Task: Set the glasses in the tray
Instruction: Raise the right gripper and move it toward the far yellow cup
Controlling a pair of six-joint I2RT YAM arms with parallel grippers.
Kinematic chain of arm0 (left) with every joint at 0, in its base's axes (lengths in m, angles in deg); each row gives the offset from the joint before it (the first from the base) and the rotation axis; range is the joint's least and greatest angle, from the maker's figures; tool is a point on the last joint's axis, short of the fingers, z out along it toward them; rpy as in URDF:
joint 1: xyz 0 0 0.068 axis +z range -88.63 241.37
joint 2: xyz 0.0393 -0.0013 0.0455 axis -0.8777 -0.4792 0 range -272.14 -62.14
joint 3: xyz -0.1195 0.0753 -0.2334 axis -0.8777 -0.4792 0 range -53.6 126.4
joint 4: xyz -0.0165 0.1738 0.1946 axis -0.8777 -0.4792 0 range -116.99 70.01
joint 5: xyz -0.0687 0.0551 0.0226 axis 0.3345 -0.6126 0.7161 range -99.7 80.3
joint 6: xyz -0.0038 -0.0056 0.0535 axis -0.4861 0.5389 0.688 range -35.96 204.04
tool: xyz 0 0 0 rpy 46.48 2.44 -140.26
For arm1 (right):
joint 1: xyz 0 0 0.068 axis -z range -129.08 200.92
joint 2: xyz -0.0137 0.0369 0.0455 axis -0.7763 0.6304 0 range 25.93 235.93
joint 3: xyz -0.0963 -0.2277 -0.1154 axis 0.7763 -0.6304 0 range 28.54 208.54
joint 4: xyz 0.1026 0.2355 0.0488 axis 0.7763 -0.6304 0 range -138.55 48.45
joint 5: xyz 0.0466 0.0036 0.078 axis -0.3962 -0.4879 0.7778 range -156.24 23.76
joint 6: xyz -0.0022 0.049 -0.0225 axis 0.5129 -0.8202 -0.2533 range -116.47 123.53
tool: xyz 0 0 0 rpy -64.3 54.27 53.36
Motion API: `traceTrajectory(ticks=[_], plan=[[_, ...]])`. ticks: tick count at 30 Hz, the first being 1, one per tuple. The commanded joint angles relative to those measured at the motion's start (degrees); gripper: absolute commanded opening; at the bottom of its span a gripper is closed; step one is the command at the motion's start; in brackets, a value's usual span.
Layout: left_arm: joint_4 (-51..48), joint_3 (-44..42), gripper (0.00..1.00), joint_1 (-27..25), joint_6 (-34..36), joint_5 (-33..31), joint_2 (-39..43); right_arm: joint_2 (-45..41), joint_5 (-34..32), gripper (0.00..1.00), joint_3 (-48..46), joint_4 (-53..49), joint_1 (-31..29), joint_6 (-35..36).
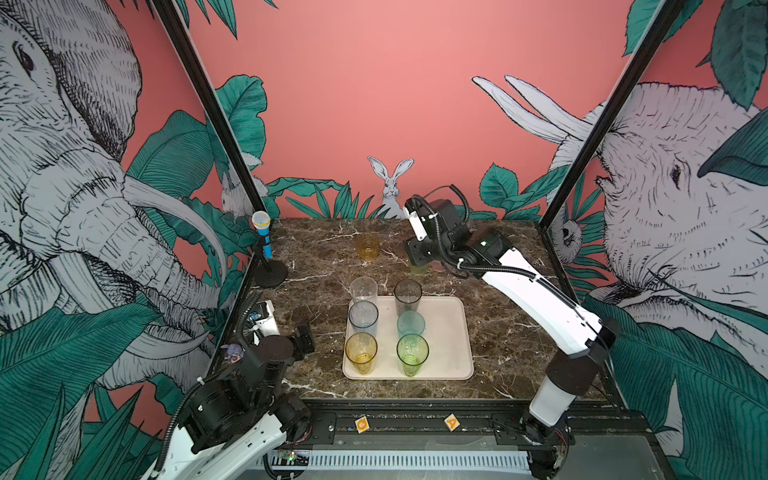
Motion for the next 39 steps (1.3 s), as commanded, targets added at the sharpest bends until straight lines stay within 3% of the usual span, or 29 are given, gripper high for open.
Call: traceTrajectory(ticks=[1, 7, 21, 39], plan=[[1.06, 1.31, 0.98, -0.17, 0.06, -0.54, -0.32, 4.63, 1.88, 0.6, 5.21, -0.09, 0.91, 0.62], [2.98, 2.54, 0.97, -0.15, -0.61, 3.18, -2.23, 11.29, 2.41, 0.61, 9.83, 1.62, 1.5, 0.84], [1.43, 5.23, 0.97, -0.18, 1.3, 0.27, -8.37, 29.92, 6.12, 0.62, 25.76, 1.43, 4.7, -2.01], [3.01, 4.59, 0.95, -0.11, 1.28, -0.48, -7.66, 43.06, 7.27, 0.63, 36.18, 6.24, 6.38, -9.28]])
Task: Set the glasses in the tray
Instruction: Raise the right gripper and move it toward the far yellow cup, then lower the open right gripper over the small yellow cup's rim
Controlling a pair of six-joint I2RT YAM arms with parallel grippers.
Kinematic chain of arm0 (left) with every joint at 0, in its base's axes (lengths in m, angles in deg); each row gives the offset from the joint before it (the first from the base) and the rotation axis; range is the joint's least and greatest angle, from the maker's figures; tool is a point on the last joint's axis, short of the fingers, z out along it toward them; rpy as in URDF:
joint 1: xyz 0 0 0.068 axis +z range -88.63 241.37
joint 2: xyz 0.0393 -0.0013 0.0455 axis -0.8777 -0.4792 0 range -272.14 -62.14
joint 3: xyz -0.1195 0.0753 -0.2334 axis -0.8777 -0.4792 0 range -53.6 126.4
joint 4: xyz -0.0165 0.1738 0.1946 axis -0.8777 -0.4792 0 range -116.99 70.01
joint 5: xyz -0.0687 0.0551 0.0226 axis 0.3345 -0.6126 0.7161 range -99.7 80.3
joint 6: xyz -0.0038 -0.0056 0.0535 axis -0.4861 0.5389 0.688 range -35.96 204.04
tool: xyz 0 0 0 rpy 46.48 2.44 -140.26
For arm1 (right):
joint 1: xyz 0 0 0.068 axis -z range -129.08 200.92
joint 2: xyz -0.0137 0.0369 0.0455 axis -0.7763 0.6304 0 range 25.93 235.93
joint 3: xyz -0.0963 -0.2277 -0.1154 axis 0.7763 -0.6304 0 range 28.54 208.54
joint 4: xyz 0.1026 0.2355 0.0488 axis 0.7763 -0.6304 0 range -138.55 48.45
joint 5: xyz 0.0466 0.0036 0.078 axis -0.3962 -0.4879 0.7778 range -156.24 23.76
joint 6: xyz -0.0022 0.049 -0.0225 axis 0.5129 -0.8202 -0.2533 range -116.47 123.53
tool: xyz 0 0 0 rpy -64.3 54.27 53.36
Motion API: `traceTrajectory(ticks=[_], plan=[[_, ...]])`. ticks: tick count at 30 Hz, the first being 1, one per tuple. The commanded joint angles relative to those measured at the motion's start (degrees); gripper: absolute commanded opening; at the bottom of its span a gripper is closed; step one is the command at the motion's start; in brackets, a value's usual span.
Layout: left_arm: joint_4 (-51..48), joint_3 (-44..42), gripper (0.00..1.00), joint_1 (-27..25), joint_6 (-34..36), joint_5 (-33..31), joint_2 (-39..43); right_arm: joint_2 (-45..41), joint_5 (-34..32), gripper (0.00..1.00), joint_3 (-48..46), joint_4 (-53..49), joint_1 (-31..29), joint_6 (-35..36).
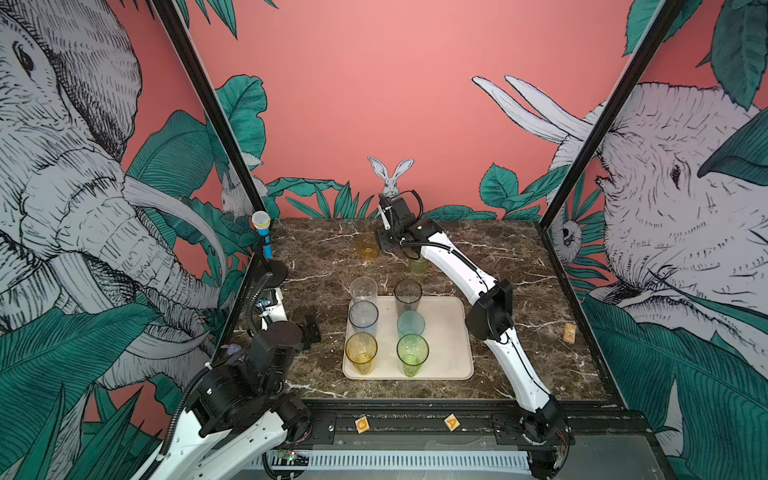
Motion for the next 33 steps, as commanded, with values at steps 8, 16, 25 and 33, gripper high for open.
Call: traceTrajectory(ticks=[8, 16, 25, 33], plan=[[-0.43, 0.67, 0.95, -0.19, -0.86, -0.76, -0.55, 3.83, 0.1, 0.63, 2.14, 5.04, 0.42, -4.25], [-0.21, 0.46, 0.94, -0.14, -1.39, -0.71, -1.39, 6.41, -0.15, 0.64, 3.81, 5.36, 0.4, -5.33], [-0.56, -0.38, 0.94, -0.2, -2.72, -0.45, -2.33, 8.84, -0.03, 0.64, 4.95, 6.86, 0.31, -6.41], [-0.47, -1.39, 0.94, -0.17, -3.62, -0.16, -2.5, 10.26, -0.53, 0.64, 5.02, 8.01, 0.32, -6.63]])
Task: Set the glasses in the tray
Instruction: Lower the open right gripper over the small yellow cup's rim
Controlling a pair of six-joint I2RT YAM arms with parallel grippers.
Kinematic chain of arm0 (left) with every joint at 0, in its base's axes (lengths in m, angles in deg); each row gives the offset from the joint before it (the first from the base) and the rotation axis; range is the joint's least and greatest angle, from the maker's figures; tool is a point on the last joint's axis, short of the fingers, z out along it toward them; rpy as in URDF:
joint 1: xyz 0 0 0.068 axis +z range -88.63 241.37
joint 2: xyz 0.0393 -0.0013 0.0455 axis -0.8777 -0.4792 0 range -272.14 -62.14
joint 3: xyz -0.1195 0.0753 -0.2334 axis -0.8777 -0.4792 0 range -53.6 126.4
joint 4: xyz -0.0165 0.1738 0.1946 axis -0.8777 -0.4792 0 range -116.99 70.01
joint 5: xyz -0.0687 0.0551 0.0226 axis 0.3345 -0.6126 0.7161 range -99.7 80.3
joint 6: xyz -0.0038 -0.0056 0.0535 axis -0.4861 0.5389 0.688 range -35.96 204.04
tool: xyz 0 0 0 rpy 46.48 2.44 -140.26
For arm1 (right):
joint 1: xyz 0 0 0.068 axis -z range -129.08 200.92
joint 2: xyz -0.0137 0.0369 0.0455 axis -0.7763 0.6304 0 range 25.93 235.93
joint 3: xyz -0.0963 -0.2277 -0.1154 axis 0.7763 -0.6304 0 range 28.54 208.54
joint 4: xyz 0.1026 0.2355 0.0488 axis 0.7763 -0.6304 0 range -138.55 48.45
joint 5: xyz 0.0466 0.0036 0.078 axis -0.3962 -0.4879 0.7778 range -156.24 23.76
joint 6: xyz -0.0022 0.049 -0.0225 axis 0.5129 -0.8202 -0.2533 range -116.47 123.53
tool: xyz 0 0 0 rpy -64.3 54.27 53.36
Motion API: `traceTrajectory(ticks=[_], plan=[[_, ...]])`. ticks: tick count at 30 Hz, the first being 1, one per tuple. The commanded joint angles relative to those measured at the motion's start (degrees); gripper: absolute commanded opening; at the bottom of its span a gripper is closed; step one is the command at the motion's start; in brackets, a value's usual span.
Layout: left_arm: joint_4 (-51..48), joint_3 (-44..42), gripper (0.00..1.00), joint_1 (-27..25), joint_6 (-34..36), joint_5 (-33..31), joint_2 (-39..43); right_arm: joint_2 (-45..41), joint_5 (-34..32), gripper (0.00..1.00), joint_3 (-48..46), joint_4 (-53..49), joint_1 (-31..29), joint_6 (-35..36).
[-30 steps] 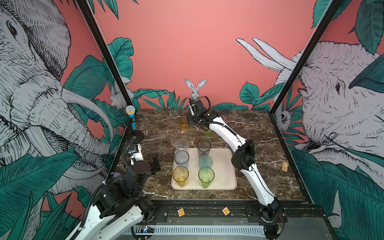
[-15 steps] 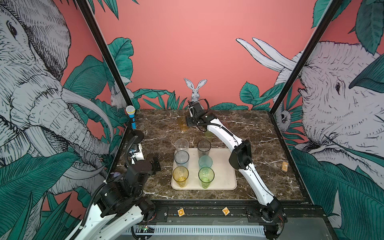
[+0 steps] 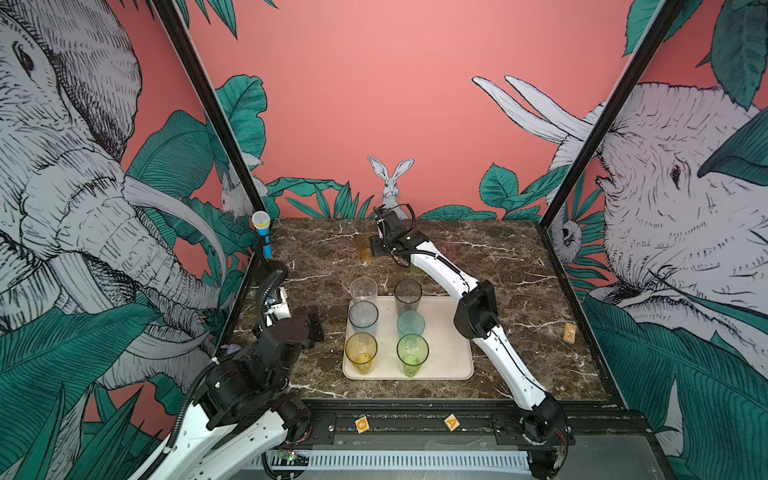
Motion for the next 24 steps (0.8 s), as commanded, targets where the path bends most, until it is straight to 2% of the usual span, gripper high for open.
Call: traceTrajectory(ticks=[1, 24], plan=[[-0.43, -0.88, 0.94, -0.19, -1.49, -0.44, -0.51, 0.79, -1.07, 0.64, 1.65, 2.37, 0.09, -0.66], [-2.49, -1.63, 0.94, -0.25, -3.02, -0.54, 0.01, 3.06, 0.6, 0.62, 1.48, 4.07, 0.92, -2.77]])
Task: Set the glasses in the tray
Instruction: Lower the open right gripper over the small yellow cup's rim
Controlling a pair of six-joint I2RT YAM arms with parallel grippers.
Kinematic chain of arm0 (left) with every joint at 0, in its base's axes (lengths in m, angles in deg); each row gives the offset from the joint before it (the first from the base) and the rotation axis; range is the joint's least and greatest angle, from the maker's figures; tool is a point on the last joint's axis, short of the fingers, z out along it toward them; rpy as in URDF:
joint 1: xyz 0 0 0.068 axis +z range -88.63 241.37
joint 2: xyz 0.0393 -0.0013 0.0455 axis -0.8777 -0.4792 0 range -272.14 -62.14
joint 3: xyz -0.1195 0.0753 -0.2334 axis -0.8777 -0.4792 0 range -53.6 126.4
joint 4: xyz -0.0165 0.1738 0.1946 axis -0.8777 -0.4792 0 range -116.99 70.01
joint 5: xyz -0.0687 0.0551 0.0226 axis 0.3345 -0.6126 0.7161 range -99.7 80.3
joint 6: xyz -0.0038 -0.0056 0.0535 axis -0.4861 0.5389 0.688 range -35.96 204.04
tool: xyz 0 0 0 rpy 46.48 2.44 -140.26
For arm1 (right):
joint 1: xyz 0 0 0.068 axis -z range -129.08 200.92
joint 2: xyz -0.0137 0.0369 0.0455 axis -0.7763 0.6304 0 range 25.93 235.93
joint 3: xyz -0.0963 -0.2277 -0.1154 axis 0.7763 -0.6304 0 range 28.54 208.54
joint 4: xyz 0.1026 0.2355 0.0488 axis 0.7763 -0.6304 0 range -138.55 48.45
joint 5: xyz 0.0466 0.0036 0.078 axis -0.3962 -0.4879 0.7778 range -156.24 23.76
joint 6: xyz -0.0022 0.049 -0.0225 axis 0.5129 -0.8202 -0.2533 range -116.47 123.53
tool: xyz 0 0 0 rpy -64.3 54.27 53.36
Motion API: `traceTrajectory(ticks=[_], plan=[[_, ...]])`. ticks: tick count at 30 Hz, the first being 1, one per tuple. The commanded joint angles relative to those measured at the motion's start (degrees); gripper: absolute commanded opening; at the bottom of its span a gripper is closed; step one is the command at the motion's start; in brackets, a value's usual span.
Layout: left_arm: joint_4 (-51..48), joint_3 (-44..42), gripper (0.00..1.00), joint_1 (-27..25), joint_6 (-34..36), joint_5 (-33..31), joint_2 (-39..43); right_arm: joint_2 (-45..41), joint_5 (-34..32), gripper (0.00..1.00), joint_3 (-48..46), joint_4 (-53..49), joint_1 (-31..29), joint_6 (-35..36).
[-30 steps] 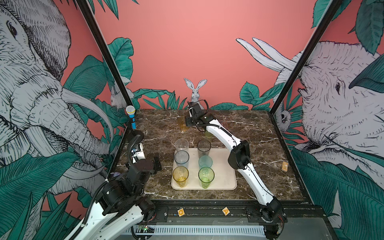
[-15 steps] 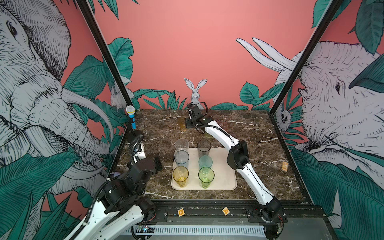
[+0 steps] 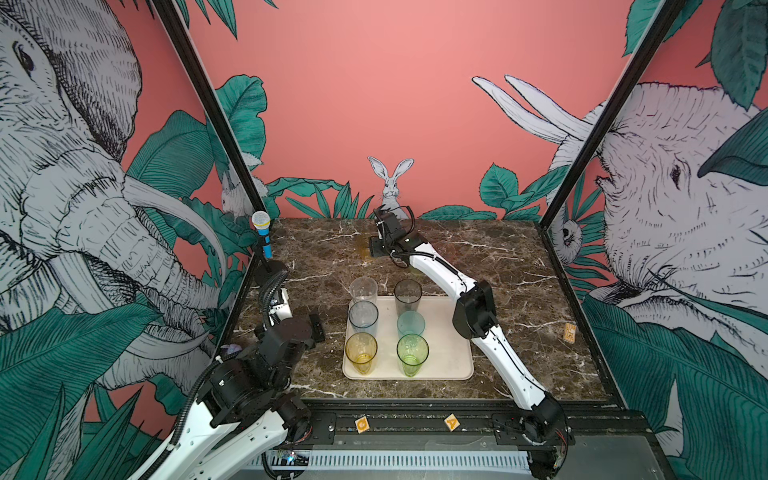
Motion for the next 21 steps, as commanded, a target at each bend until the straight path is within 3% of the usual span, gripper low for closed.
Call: traceTrajectory(ticks=[1, 12, 21], plan=[[-1.94, -0.75, 0.94, -0.18, -1.67, -0.55, 0.39, 1.51, 0.47, 0.61, 1.31, 1.18, 0.75, -1.14], [-1.96, -1.0, 0.94, -0.17, -1.82, -0.67, 0.3, -0.61, 1.25, 0.48, -1.09, 2.05, 1.36, -1.33], [-1.88, -1.58, 0.94, -0.2, -2.13, -0.55, 0.29, -0.55, 1.95, 0.43, -1.16, 2.01, 1.36, -1.42]])
